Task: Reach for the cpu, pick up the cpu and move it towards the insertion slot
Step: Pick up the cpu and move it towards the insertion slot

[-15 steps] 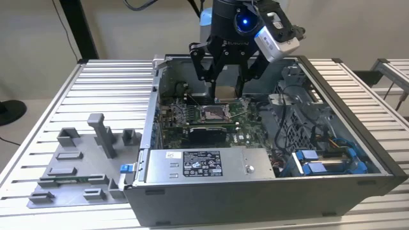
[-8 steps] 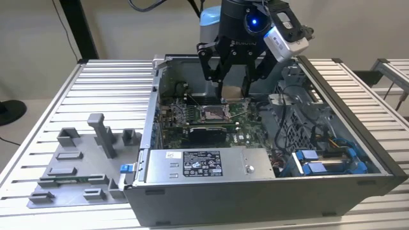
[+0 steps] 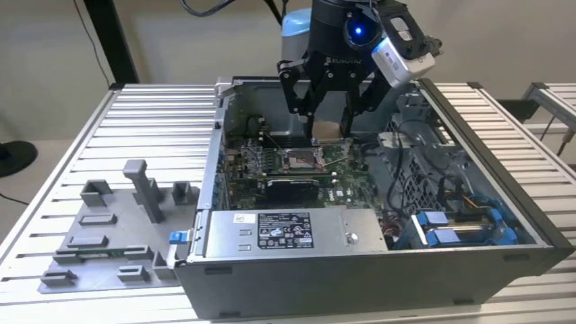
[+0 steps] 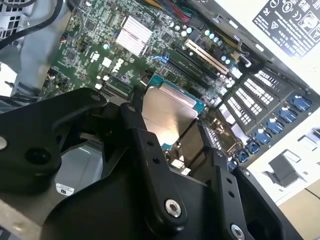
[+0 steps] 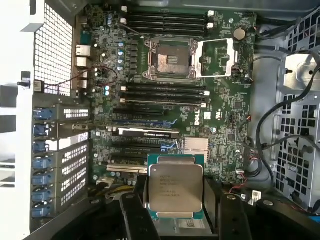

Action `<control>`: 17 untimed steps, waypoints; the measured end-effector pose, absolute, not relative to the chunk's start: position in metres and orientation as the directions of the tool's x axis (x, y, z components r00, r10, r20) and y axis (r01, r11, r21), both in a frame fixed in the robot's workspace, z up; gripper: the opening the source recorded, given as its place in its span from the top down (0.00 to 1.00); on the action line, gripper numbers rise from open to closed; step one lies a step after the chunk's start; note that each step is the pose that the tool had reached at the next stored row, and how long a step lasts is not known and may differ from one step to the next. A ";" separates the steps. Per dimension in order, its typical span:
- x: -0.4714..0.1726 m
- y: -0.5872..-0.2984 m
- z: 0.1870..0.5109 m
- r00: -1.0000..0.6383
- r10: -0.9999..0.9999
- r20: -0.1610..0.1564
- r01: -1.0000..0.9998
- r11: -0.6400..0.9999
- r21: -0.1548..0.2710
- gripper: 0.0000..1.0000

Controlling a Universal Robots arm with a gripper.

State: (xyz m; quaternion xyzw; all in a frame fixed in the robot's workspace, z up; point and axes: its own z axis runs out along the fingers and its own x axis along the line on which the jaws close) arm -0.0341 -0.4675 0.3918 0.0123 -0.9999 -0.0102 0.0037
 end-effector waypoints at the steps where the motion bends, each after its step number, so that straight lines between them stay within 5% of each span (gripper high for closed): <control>1: -0.034 -0.467 0.392 -1.000 -0.025 0.007 -0.024 0.999 0.020 1.00; 17: -0.032 -0.417 0.390 -1.000 -0.025 0.007 -0.024 0.999 0.020 1.00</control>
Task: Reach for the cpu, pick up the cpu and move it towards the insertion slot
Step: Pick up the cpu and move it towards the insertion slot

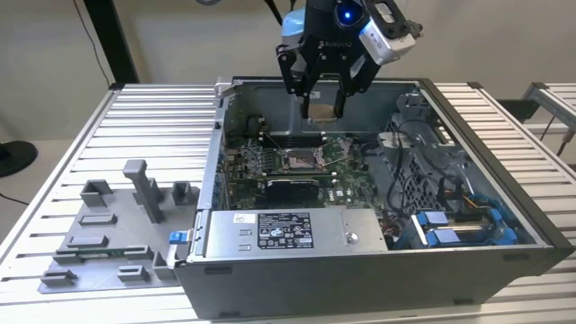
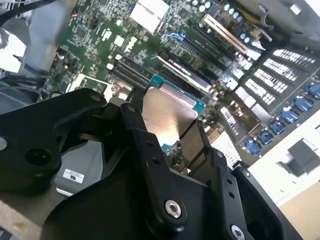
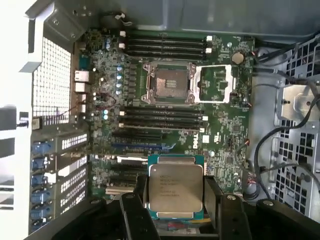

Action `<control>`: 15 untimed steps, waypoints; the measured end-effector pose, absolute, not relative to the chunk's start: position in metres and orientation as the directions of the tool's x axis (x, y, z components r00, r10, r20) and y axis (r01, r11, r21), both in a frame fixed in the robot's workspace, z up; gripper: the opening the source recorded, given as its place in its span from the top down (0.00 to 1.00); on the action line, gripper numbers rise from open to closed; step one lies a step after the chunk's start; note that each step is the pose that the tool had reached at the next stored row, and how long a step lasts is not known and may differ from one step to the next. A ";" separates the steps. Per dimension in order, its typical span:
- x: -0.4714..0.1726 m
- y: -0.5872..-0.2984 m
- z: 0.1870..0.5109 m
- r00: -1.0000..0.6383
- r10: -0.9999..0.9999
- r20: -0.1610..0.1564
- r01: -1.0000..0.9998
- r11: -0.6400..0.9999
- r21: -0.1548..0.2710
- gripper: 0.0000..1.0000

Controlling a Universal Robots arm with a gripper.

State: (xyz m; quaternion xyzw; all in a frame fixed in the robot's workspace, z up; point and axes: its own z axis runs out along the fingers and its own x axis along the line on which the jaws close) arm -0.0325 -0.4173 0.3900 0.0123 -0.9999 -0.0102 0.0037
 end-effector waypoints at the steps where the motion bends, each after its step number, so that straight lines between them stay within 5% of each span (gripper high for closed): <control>1: -0.032 -0.413 0.390 -1.000 -0.025 0.007 -0.024 0.999 0.020 1.00; 15: -0.032 -0.355 0.383 -1.000 -0.025 0.007 -0.025 0.999 0.020 1.00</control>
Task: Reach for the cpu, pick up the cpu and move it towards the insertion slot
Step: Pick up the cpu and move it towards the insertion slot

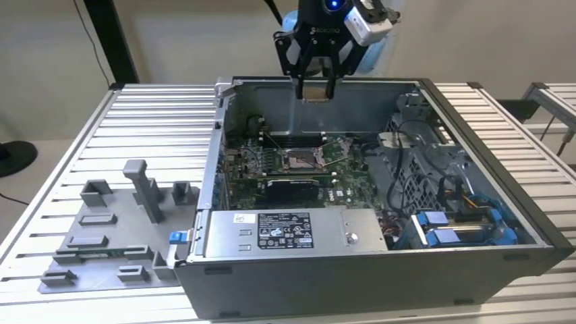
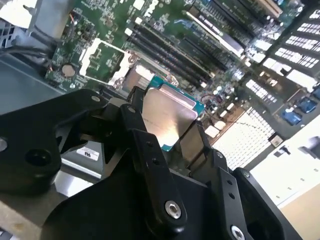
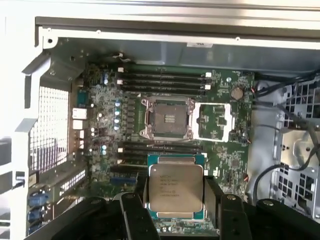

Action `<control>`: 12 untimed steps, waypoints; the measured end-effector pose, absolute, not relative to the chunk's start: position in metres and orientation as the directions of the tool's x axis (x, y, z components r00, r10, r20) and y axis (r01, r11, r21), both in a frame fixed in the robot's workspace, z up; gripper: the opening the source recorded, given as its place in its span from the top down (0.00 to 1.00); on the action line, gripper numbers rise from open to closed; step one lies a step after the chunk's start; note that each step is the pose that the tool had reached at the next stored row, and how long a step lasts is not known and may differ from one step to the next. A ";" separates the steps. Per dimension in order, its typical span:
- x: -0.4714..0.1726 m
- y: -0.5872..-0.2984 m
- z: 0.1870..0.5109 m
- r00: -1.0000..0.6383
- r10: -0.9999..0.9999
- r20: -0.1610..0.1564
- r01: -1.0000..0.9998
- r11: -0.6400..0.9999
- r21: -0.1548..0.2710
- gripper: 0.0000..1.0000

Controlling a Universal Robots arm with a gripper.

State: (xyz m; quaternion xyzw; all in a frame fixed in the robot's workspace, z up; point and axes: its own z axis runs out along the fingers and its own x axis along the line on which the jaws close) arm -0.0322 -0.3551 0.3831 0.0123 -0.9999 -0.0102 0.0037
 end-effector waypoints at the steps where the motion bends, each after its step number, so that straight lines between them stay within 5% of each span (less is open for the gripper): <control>1: -0.032 -0.351 0.382 -1.000 -0.025 0.007 -0.025 0.999 0.020 1.00; 12: -0.036 -0.308 0.375 -1.000 -0.025 0.005 -0.025 0.999 0.020 1.00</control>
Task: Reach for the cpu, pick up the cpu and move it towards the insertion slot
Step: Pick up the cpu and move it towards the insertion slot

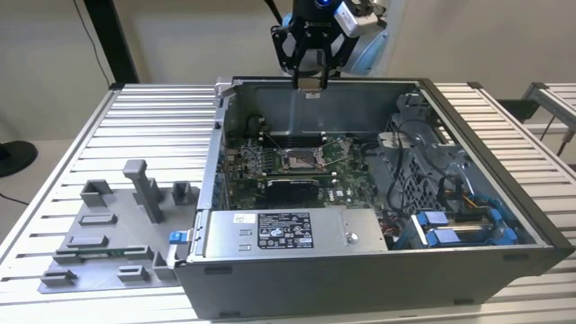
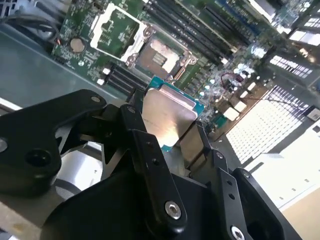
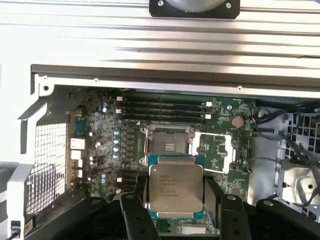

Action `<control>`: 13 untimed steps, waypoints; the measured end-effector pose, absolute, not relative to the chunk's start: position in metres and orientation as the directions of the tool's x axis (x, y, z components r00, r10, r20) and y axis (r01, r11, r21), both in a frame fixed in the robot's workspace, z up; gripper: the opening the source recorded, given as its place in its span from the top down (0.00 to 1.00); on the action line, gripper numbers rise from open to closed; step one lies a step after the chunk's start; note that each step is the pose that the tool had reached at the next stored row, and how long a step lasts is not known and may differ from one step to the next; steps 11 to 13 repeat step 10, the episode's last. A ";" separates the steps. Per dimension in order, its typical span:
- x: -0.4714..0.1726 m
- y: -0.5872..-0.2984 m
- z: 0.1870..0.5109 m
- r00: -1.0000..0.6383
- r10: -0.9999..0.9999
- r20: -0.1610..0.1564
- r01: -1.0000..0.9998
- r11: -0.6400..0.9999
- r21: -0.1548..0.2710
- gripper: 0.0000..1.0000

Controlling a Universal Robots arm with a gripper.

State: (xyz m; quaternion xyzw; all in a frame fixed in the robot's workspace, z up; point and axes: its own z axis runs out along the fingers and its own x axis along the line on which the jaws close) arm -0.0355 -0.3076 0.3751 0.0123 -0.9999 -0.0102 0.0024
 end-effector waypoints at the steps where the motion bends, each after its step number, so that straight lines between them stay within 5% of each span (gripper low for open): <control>1: -0.036 -0.304 0.375 -1.000 -0.025 0.004 -0.024 0.999 0.020 1.00; 13: -0.037 -0.300 0.374 -1.000 -0.025 0.004 -0.025 0.999 0.020 1.00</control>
